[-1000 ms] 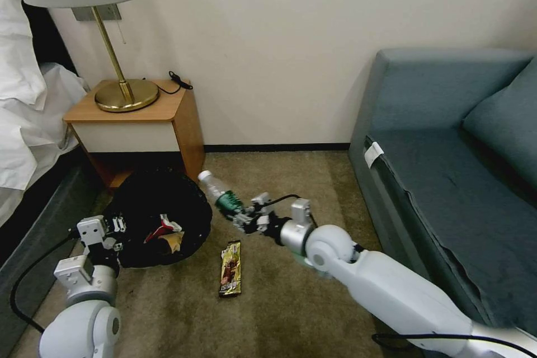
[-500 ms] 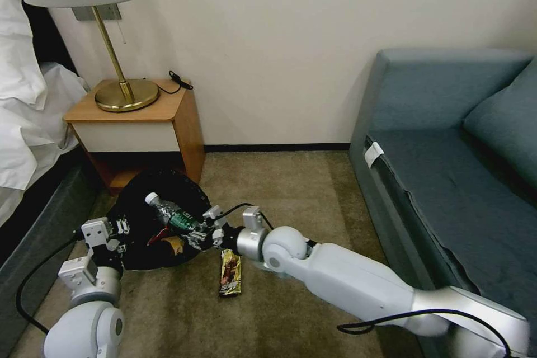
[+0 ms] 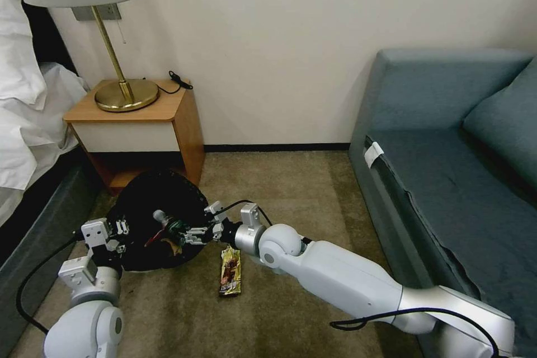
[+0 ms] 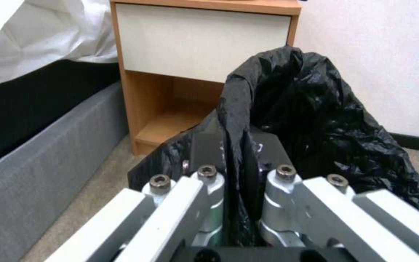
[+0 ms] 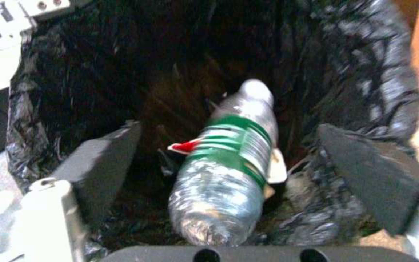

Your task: Pick up the trash bin, then pick up the garbage on the floor and place it into the trash bin.

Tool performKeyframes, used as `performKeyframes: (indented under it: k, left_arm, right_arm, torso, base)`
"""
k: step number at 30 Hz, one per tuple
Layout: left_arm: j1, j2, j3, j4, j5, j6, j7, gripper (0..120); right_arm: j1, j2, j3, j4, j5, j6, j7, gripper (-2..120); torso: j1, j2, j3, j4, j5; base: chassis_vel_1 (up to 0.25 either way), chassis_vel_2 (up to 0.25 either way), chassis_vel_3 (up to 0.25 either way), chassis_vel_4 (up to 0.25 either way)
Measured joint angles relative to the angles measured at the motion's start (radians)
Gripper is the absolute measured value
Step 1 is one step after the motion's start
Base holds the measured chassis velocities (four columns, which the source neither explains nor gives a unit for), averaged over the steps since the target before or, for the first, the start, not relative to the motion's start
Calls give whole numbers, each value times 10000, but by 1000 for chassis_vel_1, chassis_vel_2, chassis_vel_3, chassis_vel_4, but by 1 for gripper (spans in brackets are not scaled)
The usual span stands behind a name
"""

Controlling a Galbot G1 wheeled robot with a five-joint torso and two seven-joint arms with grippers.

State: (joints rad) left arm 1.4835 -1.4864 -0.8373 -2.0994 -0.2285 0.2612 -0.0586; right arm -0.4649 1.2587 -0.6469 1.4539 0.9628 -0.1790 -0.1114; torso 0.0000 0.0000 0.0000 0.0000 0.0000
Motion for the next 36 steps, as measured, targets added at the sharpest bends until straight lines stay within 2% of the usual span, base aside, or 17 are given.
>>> performKeyframes:
  k: [7, 10, 17, 36]
  left_arm:
    - [-24, 124, -174, 30, -153, 0, -40, 5]
    - [-4, 177, -243, 26, -262, -9, -74, 5]
    - [33, 213, -313, 1, -319, -32, -162, 5]
    - [165, 56, -426, -369, -355, -114, -257, 5]
  right_arm:
    - [-297, -381, 461, -146, -278, -194, 360, 100]
    - [-703, -599, 562, -709, -822, -186, 378, 100]
    - [-1125, -411, 901, -1431, -1256, -99, 372, 100]
    - [-1746, -29, 665, -2048, -1739, -102, 369, 100]
  torso:
    - [0, 0, -1, 0, 1]
    - [0, -1, 0, -3, 1]
    - [0, 0, 0, 0, 0]
    - [0, 0, 0, 0, 0]
  base:
    - [0, 0, 0, 0]
    - [0, 0, 0, 0]
    - [0, 0, 0, 0]
    - [0, 0, 0, 0]
